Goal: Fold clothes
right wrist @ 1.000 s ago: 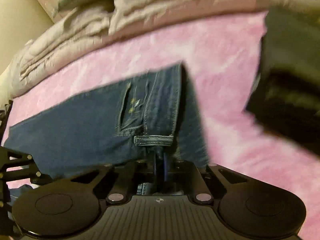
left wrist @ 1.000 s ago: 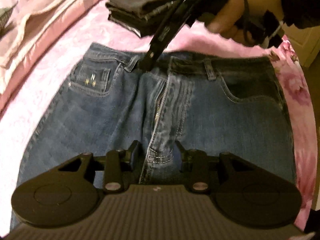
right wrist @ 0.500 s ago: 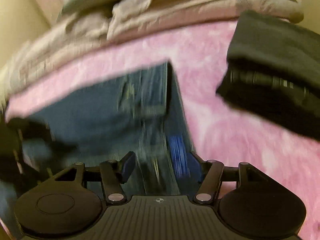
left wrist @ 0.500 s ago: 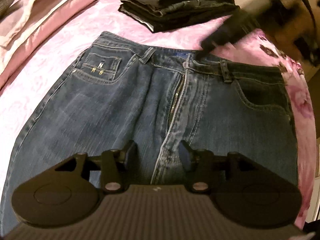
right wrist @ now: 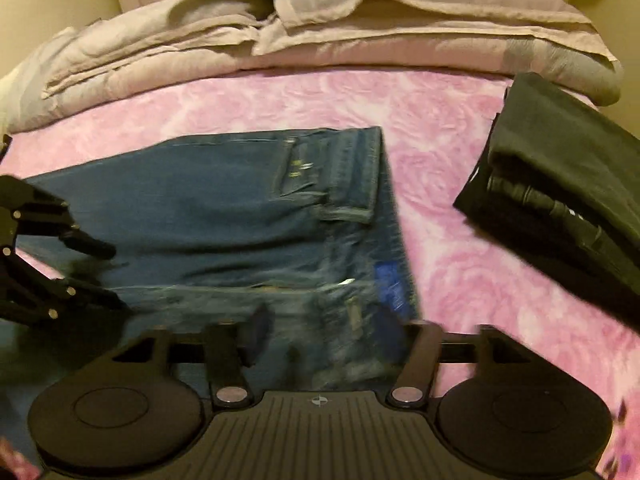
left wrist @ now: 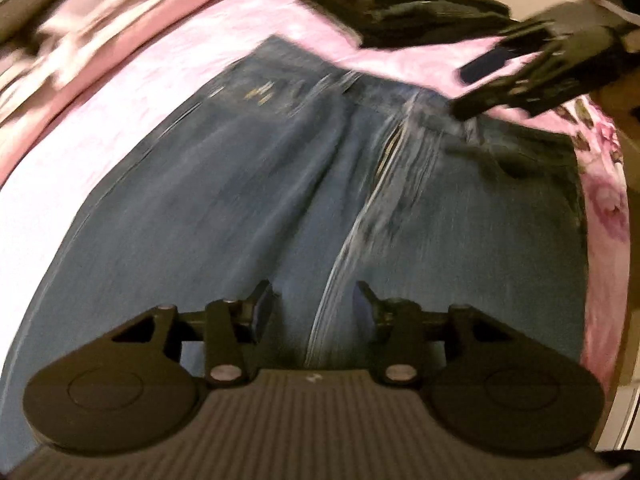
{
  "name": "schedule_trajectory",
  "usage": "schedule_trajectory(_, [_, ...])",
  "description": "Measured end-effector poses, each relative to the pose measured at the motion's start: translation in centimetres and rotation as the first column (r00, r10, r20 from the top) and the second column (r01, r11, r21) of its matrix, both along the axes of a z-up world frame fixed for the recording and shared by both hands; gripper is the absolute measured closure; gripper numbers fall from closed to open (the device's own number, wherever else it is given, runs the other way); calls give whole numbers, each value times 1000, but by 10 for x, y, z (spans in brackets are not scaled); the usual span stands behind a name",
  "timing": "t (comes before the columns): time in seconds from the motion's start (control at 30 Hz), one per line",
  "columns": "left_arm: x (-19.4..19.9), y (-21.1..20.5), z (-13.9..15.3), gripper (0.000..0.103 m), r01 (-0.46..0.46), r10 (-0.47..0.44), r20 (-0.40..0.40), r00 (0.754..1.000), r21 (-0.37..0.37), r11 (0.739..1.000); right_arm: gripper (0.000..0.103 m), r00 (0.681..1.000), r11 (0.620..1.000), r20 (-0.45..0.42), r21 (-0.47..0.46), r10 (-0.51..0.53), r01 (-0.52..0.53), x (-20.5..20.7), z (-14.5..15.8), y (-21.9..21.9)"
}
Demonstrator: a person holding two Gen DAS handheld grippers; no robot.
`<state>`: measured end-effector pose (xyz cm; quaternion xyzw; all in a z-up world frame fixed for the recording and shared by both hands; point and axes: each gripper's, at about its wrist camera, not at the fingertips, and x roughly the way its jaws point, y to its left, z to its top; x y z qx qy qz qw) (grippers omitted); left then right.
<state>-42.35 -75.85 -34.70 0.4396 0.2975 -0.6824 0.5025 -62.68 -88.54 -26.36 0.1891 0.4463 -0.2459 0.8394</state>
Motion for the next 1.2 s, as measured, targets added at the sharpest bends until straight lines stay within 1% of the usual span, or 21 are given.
schedule_trajectory(0.03, [11,18,5,63,-25,25,19,1000,13,1000,7,1000,1000,3,-6,-7,7,-2,5,14])
schedule_trajectory(0.07, [22,37,10,62,-50,49,38,998,27,998,7,1000,1000,5,-7,-12,12,-3,10,27])
schedule_trajectory(0.13, [43,75,21,62,-102,97,78,992,52,993,7,1000,1000,3,26,-9,8,-5,16,53])
schedule_trajectory(0.23, [75,132,36,60,-180,167,134,977,92,979,7,1000,998,-29,58,2,0,-9,22,96])
schedule_trajectory(0.3, [94,172,47,57,-214,195,171,966,101,972,7,998,998,-59,66,20,-16,-9,26,124])
schedule_trajectory(0.4, [116,229,60,52,-228,202,213,956,106,968,7,995,998,-91,51,32,-28,-5,37,165])
schedule_trajectory(0.5, [136,282,71,43,-229,201,228,953,104,968,7,993,1000,-119,14,20,-18,2,52,201])
schedule_trajectory(0.53, [143,299,74,42,-230,203,230,952,98,968,7,992,1000,-127,-1,8,-8,6,58,212])
schedule_trajectory(0.63, [164,345,85,34,-234,210,233,949,81,969,7,986,999,-162,-30,-45,41,18,76,242])
schedule_trajectory(0.67, [170,357,89,29,-237,214,235,948,77,968,7,982,998,-178,-32,-62,57,22,82,252])
schedule_trajectory(0.7, [178,371,93,18,-244,221,229,948,77,967,7,978,997,-194,-33,-76,71,27,88,264])
schedule_trajectory(0.77, [193,398,101,6,-264,243,205,948,80,961,7,969,995,-225,-38,-99,93,36,99,284])
schedule_trajectory(0.87, [213,428,114,5,-302,287,175,942,70,951,7,960,993,-254,-33,-117,112,50,114,315])
schedule_trajectory(0.93, [223,443,121,5,-338,325,170,930,55,940,7,957,993,-264,-30,-121,117,58,123,335])
schedule_trajectory(1.03, [239,463,132,5,-415,404,142,904,59,908,7,953,994,-282,-24,-108,106,71,133,356])
schedule_trajectory(1.2, [256,488,139,5,-546,540,84,838,83,834,7,954,998,-294,-20,-57,53,87,142,377])
